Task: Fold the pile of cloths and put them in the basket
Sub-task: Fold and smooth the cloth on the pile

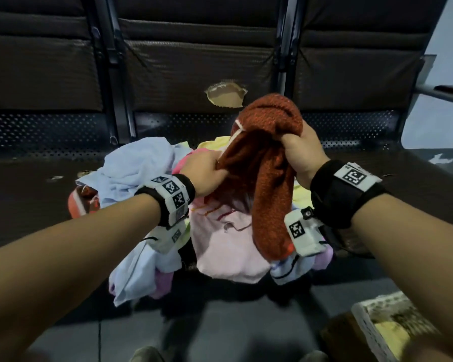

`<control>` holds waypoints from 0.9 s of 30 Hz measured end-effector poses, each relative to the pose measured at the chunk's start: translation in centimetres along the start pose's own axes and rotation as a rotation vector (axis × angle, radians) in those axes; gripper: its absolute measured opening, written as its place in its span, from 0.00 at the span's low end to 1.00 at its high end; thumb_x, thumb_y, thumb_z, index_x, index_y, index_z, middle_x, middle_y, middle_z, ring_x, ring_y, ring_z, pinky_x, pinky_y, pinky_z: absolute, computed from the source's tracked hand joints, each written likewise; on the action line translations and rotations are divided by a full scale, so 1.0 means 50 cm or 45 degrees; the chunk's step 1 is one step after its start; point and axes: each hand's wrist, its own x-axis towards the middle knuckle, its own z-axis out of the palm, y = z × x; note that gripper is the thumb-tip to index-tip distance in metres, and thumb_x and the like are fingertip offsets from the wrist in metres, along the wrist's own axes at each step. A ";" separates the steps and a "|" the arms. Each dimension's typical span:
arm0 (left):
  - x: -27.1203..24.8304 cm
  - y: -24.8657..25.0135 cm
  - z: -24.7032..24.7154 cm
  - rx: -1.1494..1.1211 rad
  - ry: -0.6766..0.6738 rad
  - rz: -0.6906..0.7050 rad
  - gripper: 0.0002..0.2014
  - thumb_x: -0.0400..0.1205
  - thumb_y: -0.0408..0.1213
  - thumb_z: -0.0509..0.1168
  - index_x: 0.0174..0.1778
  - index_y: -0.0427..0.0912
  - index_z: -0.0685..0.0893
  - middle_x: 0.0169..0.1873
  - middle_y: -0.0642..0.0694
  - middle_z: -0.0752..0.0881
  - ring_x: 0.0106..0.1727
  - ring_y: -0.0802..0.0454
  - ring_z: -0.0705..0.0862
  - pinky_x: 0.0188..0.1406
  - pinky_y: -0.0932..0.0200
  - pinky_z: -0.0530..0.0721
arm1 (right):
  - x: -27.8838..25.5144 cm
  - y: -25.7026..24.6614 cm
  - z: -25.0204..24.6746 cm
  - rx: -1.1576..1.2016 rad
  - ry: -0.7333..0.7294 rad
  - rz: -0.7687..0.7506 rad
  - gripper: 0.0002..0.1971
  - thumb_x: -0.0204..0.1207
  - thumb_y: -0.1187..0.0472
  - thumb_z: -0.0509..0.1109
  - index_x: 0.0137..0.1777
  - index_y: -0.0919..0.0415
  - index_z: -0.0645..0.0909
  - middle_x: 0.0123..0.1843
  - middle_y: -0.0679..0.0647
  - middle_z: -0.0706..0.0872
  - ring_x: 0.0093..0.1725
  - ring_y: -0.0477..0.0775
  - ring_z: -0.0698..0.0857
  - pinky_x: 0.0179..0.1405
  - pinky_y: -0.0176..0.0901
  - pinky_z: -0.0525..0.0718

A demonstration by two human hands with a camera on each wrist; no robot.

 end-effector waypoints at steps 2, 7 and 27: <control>0.012 0.017 -0.013 -0.223 0.160 -0.049 0.14 0.77 0.51 0.59 0.37 0.45 0.82 0.35 0.46 0.88 0.40 0.43 0.86 0.43 0.47 0.83 | 0.003 0.021 -0.014 -0.254 0.083 -0.010 0.28 0.73 0.64 0.75 0.72 0.57 0.70 0.57 0.51 0.86 0.61 0.56 0.86 0.68 0.56 0.83; 0.050 0.101 -0.071 -0.842 0.421 -0.045 0.14 0.87 0.45 0.60 0.60 0.48 0.88 0.54 0.52 0.91 0.59 0.54 0.87 0.67 0.48 0.81 | 0.002 0.061 -0.032 -0.550 -0.005 -0.014 0.42 0.71 0.60 0.76 0.79 0.44 0.55 0.51 0.56 0.90 0.51 0.60 0.89 0.64 0.59 0.84; 0.021 0.069 -0.122 -0.488 0.136 -0.138 0.16 0.76 0.42 0.76 0.31 0.48 0.74 0.26 0.54 0.77 0.30 0.56 0.73 0.37 0.54 0.73 | 0.001 -0.012 0.027 -0.449 -0.367 -0.121 0.14 0.87 0.56 0.64 0.57 0.66 0.86 0.52 0.65 0.91 0.54 0.63 0.89 0.64 0.60 0.83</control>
